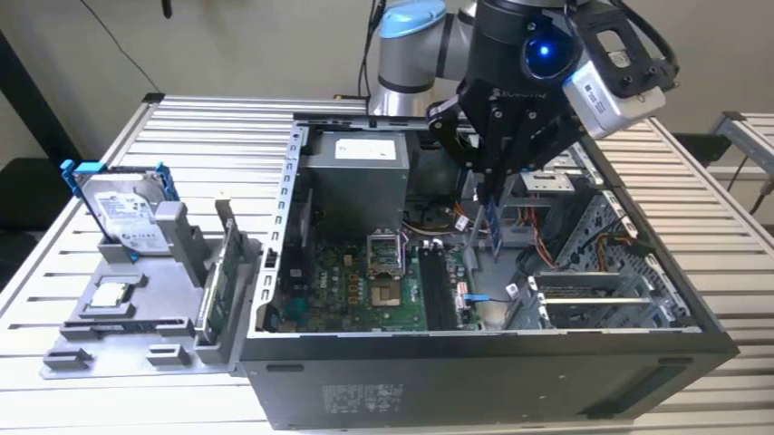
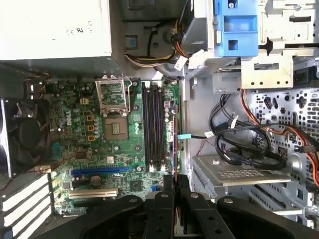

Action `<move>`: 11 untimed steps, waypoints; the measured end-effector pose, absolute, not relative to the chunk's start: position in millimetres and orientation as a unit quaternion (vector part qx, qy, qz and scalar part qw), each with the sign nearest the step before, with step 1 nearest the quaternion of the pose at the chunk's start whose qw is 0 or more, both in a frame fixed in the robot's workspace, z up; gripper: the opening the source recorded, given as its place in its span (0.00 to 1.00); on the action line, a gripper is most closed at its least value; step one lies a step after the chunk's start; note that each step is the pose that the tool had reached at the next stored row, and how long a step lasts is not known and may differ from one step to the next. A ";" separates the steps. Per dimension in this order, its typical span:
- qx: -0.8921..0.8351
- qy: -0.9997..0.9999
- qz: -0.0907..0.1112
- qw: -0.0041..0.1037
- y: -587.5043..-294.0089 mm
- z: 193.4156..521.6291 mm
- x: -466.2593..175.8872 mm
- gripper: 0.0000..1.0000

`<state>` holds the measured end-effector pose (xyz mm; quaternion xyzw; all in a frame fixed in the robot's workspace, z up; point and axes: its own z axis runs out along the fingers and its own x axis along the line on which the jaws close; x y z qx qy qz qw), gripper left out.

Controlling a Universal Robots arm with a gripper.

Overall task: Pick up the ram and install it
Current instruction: 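Insert the ram into the slot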

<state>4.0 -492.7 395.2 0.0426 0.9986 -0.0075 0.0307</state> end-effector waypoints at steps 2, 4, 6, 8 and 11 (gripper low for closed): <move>0.052 0.998 -0.008 0.030 -492.7 395.1 4.0 0.15; 0.058 0.998 -0.008 0.029 -492.7 395.0 4.0 0.15; 0.058 0.998 -0.008 0.026 -492.6 395.0 4.1 0.15; 0.058 0.998 -0.008 0.016 -492.6 394.9 4.3 0.15; 0.058 0.998 -0.008 0.007 -492.7 394.7 5.1 0.15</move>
